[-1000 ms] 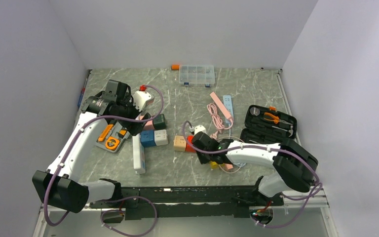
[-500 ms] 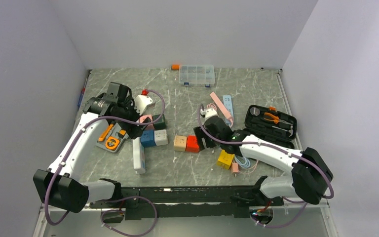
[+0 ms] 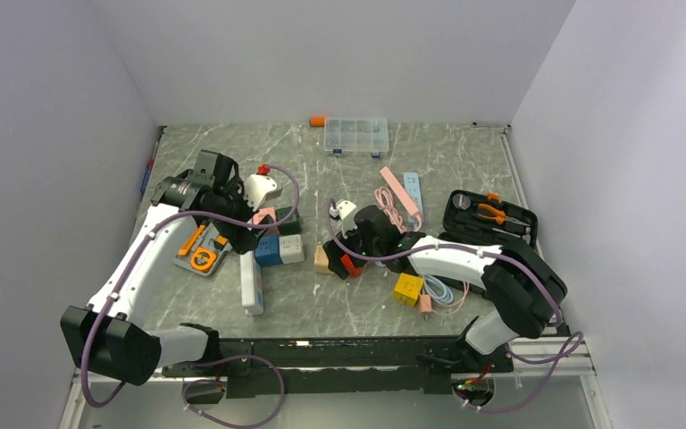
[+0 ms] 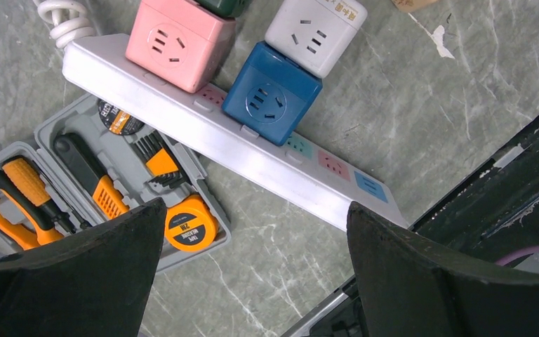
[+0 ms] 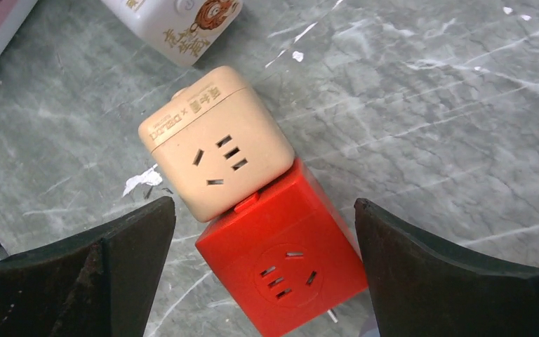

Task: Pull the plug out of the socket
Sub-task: Remove the plug from the socket.

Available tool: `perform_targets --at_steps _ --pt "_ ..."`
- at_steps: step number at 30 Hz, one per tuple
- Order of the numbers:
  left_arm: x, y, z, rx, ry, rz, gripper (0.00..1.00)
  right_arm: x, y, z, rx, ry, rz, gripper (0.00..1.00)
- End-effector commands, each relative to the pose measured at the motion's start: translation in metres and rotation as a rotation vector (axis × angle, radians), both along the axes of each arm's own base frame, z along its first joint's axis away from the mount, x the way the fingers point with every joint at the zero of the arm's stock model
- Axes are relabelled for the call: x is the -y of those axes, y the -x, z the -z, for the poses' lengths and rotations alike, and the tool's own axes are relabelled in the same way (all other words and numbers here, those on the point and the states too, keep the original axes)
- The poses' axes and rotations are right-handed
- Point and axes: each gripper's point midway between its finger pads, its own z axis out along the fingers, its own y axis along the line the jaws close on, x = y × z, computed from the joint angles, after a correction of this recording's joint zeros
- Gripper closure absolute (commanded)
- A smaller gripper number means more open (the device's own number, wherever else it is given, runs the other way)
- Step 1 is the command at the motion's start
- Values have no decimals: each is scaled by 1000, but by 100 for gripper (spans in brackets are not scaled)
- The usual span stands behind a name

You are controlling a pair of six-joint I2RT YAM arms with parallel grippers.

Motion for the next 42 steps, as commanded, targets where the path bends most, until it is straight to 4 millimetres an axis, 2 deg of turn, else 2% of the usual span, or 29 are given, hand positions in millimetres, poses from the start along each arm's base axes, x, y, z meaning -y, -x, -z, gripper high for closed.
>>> perform_targets --at_steps 1,8,12,18,21,24,28,30,34,36,38,39,42 --pt "1 7 -1 -3 12 32 1 -20 10 -9 17 -88 -111 0" --pt "2 8 0 1 17 33 1 -19 43 -2 14 -65 -141 0" --pt "2 9 -2 4 19 34 0 -17 49 7 12 -23 -124 0" --pt "1 9 -9 16 19 39 1 -6 26 20 69 65 -2 0" --pt "3 9 -12 22 26 39 1 -8 14 30 77 106 33 1" --pt "4 8 -16 32 32 38 1 -12 8 37 74 124 53 2" --pt "7 5 -20 55 51 39 1 -16 8 34 86 94 61 8" --pt "10 5 -22 71 71 48 1 -18 8 29 94 73 56 18" --pt "18 7 -37 138 115 122 1 -18 12 16 111 33 36 46" --pt "25 12 -48 207 140 214 1 -18 14 8 123 11 30 70" --pt "33 26 -64 305 166 370 1 -18 15 0 128 -4 32 97" --pt "37 35 -73 366 177 453 1 -17 16 -4 128 -11 34 100" --pt "41 55 -97 645 87 767 1 -19 18 -22 128 -51 35 100"
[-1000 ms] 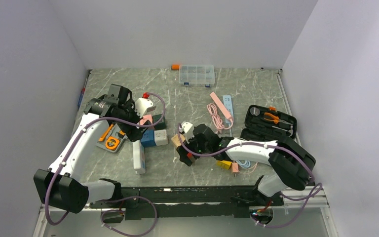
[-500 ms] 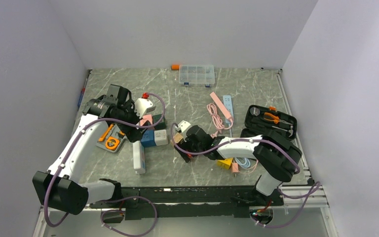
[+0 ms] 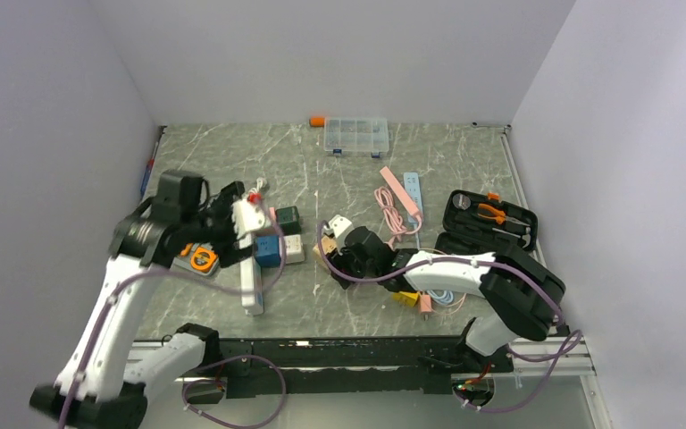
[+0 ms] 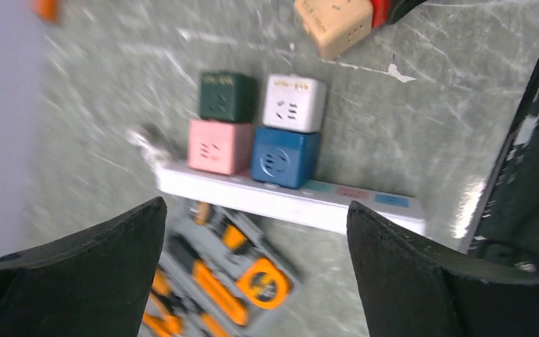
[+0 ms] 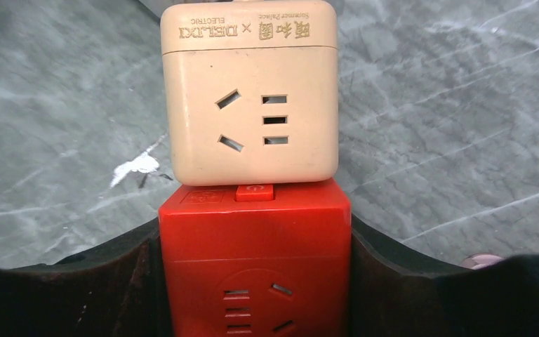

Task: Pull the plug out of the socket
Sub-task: Remove the plug from the socket.

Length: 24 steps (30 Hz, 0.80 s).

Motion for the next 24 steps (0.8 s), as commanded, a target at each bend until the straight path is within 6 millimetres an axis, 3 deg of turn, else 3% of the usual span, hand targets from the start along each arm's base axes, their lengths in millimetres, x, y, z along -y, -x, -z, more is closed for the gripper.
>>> perform_targets --at_steps 1,2,5,9,13,18,24 --pt "21 27 -52 493 -31 439 1 -20 -6 -63 80 -178 -7 100" --pt "24 23 -66 612 -27 457 1 -22 -5 -71 80 -198 -14 100" --pt "38 32 -76 855 -49 617 1 -30 6 -100 68 -273 -78 100" --pt "55 45 -54 1001 -120 832 1 -38 20 -131 34 -343 -166 100" --pt "75 42 -43 1133 -163 914 1 -39 27 -154 -27 -393 -227 100" --pt "96 44 -35 1152 -194 1016 0 -39 28 -177 -80 -470 -265 100" --pt "111 34 -23 1203 -249 1056 1 -42 31 -190 -114 -494 -306 100"
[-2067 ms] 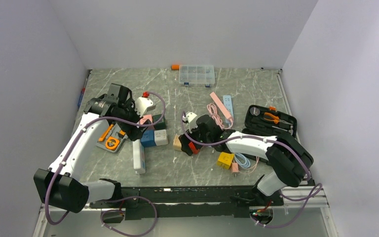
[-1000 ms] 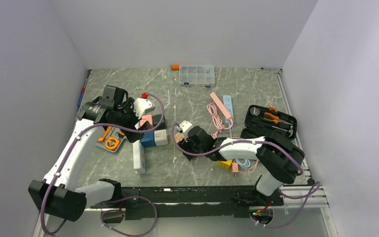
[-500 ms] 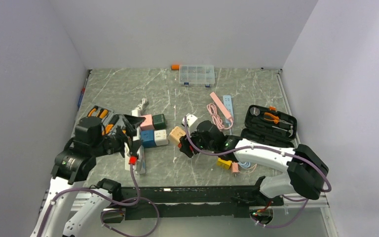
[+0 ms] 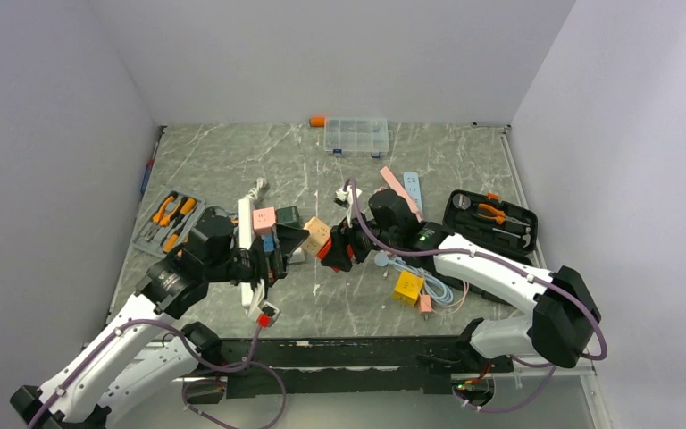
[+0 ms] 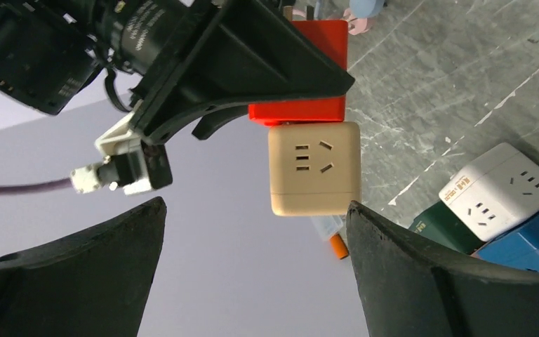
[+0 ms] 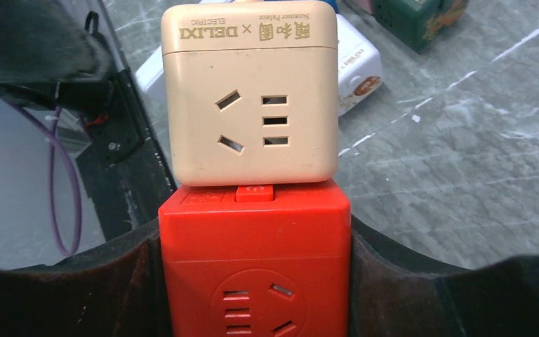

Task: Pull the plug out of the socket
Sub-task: Remove the plug from the socket.

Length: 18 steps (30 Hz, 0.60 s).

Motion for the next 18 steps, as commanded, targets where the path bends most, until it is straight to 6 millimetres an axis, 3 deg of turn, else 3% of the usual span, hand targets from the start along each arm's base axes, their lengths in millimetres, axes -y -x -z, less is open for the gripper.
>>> perform_targets --at_steps 1,18 --pt "11 -10 -2 108 -31 23 1 -17 9 -58 43 -147 -91 100" --pt "35 -36 21 1 -79 -91 3 -26 13 -83 40 -220 -128 100"
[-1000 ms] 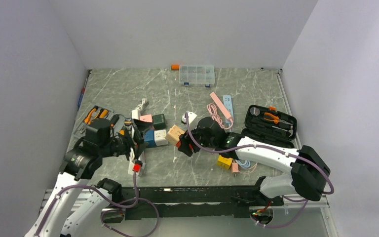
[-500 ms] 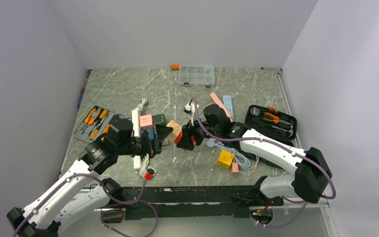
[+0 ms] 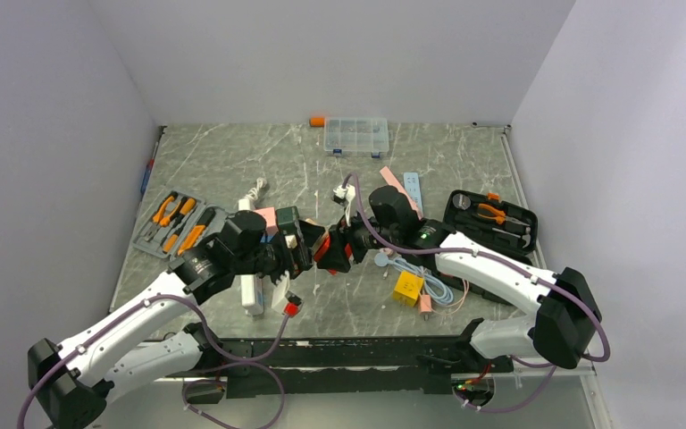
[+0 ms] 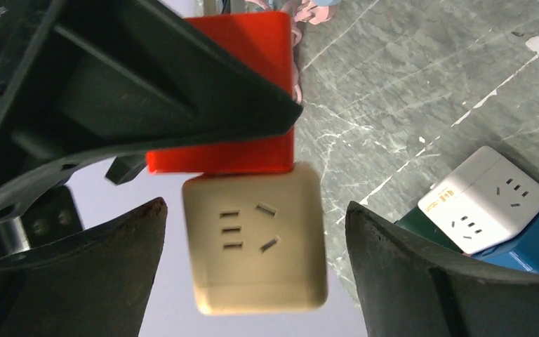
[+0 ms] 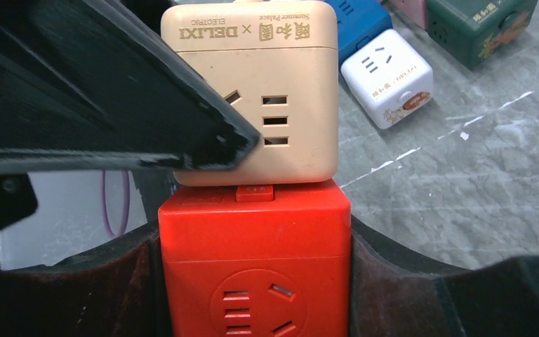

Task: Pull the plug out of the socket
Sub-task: Remove the plug from the socket.

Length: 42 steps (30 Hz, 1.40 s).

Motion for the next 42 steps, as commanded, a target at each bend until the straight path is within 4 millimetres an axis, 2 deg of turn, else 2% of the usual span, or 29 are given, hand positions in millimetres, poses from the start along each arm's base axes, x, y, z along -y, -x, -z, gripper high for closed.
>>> perform_targets --at_steps 1,5,8,9,10,19,25,34,42 --pt "8 -8 -11 20 23 -41 9 -18 -4 -62 92 -160 -45 100" --pt "8 -13 -8 1 -9 -84 42 -19 -6 -52 69 -135 -47 100" --pt "5 -20 -6 9 -36 -122 74 -16 -4 -43 55 -115 -38 100" --pt "4 -22 -4 14 -44 -135 90 -15 -4 -39 50 -106 -33 100" --pt "2 -25 -3 23 -47 -150 100 -12 -3 -35 45 -94 -26 100" --pt "-13 -47 16 104 -123 -250 100 13 6 -5 9 -7 34 100" --pt "-23 -51 26 97 -188 -281 100 29 17 14 -33 38 59 100" --pt "-31 -61 47 107 -266 -303 100 50 34 25 -88 65 99 100" --pt "-45 -78 49 124 -316 -369 100 63 41 28 -95 83 132 100"
